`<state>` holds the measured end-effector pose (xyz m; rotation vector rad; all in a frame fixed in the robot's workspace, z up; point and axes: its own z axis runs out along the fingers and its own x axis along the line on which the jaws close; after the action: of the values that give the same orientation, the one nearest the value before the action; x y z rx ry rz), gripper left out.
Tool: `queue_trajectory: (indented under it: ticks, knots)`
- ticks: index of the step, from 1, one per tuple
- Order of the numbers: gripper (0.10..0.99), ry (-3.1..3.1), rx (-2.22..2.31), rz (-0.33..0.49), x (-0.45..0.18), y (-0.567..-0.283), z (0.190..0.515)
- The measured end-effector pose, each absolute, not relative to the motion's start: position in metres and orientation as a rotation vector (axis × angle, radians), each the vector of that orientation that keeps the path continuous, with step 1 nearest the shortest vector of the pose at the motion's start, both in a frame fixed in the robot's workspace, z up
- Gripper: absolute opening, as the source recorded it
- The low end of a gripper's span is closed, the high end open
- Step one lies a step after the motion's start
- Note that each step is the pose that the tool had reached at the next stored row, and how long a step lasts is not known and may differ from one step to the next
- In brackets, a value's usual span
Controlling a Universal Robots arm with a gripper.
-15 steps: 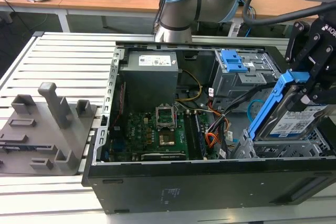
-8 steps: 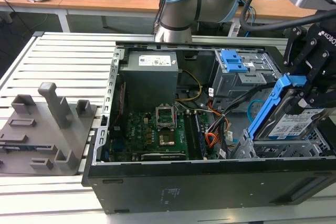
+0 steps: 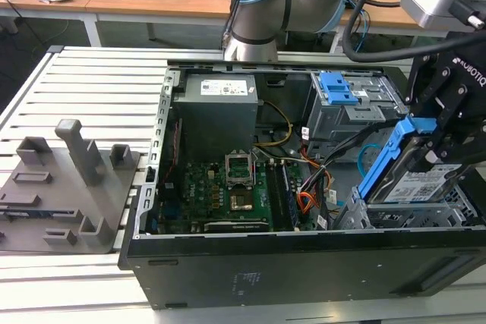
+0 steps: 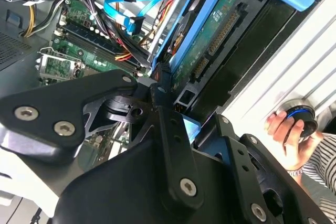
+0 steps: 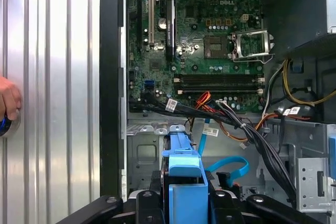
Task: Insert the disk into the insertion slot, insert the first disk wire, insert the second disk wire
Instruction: 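Insert the disk into the insertion slot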
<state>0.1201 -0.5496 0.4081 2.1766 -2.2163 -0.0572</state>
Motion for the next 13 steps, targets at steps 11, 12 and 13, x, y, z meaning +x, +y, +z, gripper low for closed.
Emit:
queue_trajectory:
  ticks: [11,12,13]
  knots:
    - [0.365,-2.216,2.177,-0.058,0.12,-0.55,0.397]
    - [0.365,-2.216,2.177,-0.058,0.12,-0.55,0.395]
    - [0.365,-2.216,2.177,-0.058,0.12,-0.55,0.393]
